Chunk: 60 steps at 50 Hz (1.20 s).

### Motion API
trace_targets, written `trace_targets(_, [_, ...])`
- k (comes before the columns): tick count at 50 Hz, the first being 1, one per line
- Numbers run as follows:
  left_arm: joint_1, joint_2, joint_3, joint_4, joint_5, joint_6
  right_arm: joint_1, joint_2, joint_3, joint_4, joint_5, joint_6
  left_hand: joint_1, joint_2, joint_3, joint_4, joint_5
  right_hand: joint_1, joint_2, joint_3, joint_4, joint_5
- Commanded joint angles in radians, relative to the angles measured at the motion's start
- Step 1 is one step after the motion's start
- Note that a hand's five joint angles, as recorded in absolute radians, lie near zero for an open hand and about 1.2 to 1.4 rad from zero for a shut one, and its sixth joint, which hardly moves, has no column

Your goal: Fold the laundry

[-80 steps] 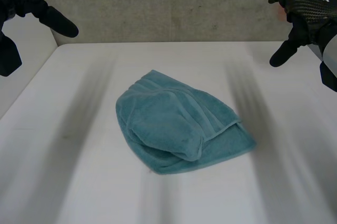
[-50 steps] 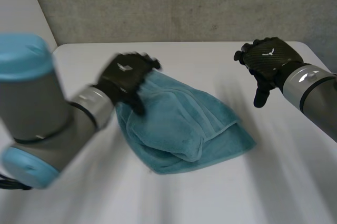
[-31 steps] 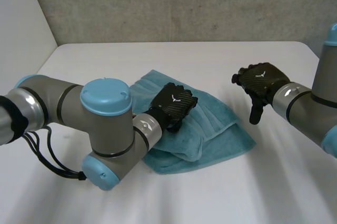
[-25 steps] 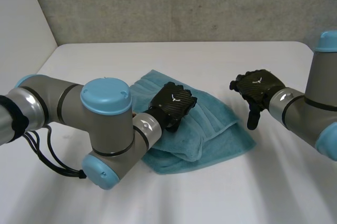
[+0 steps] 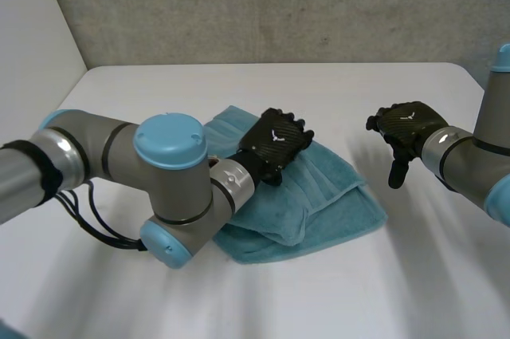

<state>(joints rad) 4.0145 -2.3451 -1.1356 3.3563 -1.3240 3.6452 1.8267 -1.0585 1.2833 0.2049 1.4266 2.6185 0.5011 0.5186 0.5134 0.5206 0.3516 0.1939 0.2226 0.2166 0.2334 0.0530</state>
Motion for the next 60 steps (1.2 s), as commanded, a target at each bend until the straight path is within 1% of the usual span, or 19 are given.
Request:
trace_targets(1, [0.0, -0.083, 0.069, -0.066, 0.048, 0.022, -0.003, 0.002, 0.001, 0.001, 0.0, 0.0, 0.115, 0.097, 0.102, 0.095, 0.09, -0.019, -0.048, -0.042, -0.059, -0.053])
trace_targets(9, [0.0, -0.12, 0.089, -0.081, 0.062, 0.085, -0.001, 0.005, 0.002, 0.002, -0.002, 0.0, 0.1, 0.082, 0.088, 0.08, 0.075, -0.019, -0.048, -0.042, -0.059, -0.053])
trace_targets(14, [0.0, -0.135, 0.096, -0.081, 0.062, 0.092, 0.0, 0.005, 0.004, 0.001, -0.002, 0.0, 0.117, 0.1, 0.105, 0.098, 0.092, -0.019, -0.048, -0.042, -0.059, -0.053])
trace_targets(15, [0.0, -0.138, 0.099, -0.081, 0.063, 0.092, 0.0, 0.005, 0.005, 0.001, -0.002, -0.001, 0.219, 0.202, 0.207, 0.2, 0.194, -0.019, -0.048, -0.042, -0.059, -0.053])
trace_targets(16, [0.0, -0.138, 0.099, -0.081, 0.063, 0.092, 0.0, 0.005, 0.005, 0.001, -0.002, -0.001, 0.22, 0.203, 0.208, 0.201, 0.195, -0.019, -0.048, -0.042, -0.059, -0.053])
trace_targets(17, [0.0, -0.14, 0.1, -0.081, 0.062, 0.092, 0.002, 0.005, 0.005, 0.001, -0.002, -0.001, 0.438, 0.421, 0.426, 0.419, 0.413, -0.019, -0.048, -0.042, -0.059, -0.053])
trace_targets(18, [0.0, -0.14, 0.1, -0.081, 0.062, 0.092, 0.002, 0.005, 0.005, 0.001, -0.002, -0.001, 0.44, 0.423, 0.428, 0.421, 0.415, -0.019, -0.048, -0.042, -0.059, -0.053])
trace_targets(20, [0.0, -0.141, 0.099, -0.075, 0.054, 0.092, 0.0, 0.015, 0.005, 0.001, -0.002, 0.0, 0.879, 0.861, 0.866, 0.859, 0.854, -0.019, -0.048, -0.042, -0.059, -0.053])
trace_targets(26, [0.0, -0.112, 0.085, -0.035, 0.036, 0.09, 0.003, 0.023, 0.007, 0.001, 0.0, -0.001, 0.895, 0.878, 0.883, 0.876, 0.87, -0.019, -0.048, -0.042, -0.059, -0.053])
trace_targets(31, [0.0, 0.015, 0.03, 0.135, -0.081, 0.078, 0.006, 0.023, 0.008, 0.001, -0.002, 0.0, 0.895, 0.878, 0.883, 0.876, 0.87, -0.019, -0.048, -0.042, -0.059, -0.053])
trace_targets(34, [0.001, 0.049, 0.01, 0.176, -0.106, 0.079, 0.006, 0.023, 0.008, 0.001, -0.002, 0.002, 0.895, 0.878, 0.883, 0.876, 0.87, -0.019, -0.048, -0.042, -0.059, -0.053])
trace_targets(36, [0.012, 0.114, -0.027, 0.231, -0.15, 0.078, 0.006, 0.023, 0.008, -0.001, -0.002, 0.003, 0.895, 0.878, 0.883, 0.876, 0.87, -0.019, -0.048, -0.042, -0.059, -0.053])
trace_targets(40, [0.028, 0.173, -0.072, 0.235, -0.178, 0.076, 0.003, 0.022, 0.007, -0.004, -0.003, 0.032, 0.895, 0.878, 0.883, 0.876, 0.87, -0.019, -0.048, -0.042, -0.059, -0.053])
trace_targets(43, [0.055, 0.237, -0.138, 0.219, -0.187, 0.075, 0.006, 0.02, 0.001, -0.002, -0.008, 0.107, 0.895, 0.878, 0.883, 0.876, 0.87, -0.019, -0.048, -0.042, -0.059, -0.053])
trace_targets(45, [0.066, 0.268, -0.176, 0.212, -0.188, 0.07, 0.011, 0.02, -0.008, 0.004, -0.017, 0.2, 0.895, 0.878, 0.883, 0.876, 0.87, -0.019, -0.048, -0.042, -0.059, -0.053])
trace_targets(51, [0.098, 0.357, -0.293, 0.195, -0.204, 0.01, 0.017, 0.02, -0.019, 0.004, -0.026, 0.324, 0.895, 0.878, 0.883, 0.876, 0.87, -0.019, -0.048, -0.042, -0.059, -0.053])
trace_targets(56, [0.144, 0.425, -0.355, 0.173, -0.276, -0.047, 0.034, 0.02, -0.025, 0.002, -0.069, 0.391, 0.895, 0.878, 0.883, 0.876, 0.87, -0.019, -0.048, -0.042, -0.059, -0.053])
trace_targets(58, [0.181, 0.478, -0.391, 0.157, -0.325, -0.069, 0.083, 0.041, -0.051, 0.004, -0.115, 0.416, 0.895, 0.878, 0.883, 0.876, 0.87, -0.019, -0.048, -0.042, -0.059, -0.053])
trace_targets(60, [0.195, 0.506, -0.407, 0.149, -0.34, -0.074, 0.112, 0.067, -0.068, 0.007, -0.138, 0.425, 0.895, 0.878, 0.883, 0.876, 0.87, -0.019, -0.048, -0.042, -0.059, -0.053])
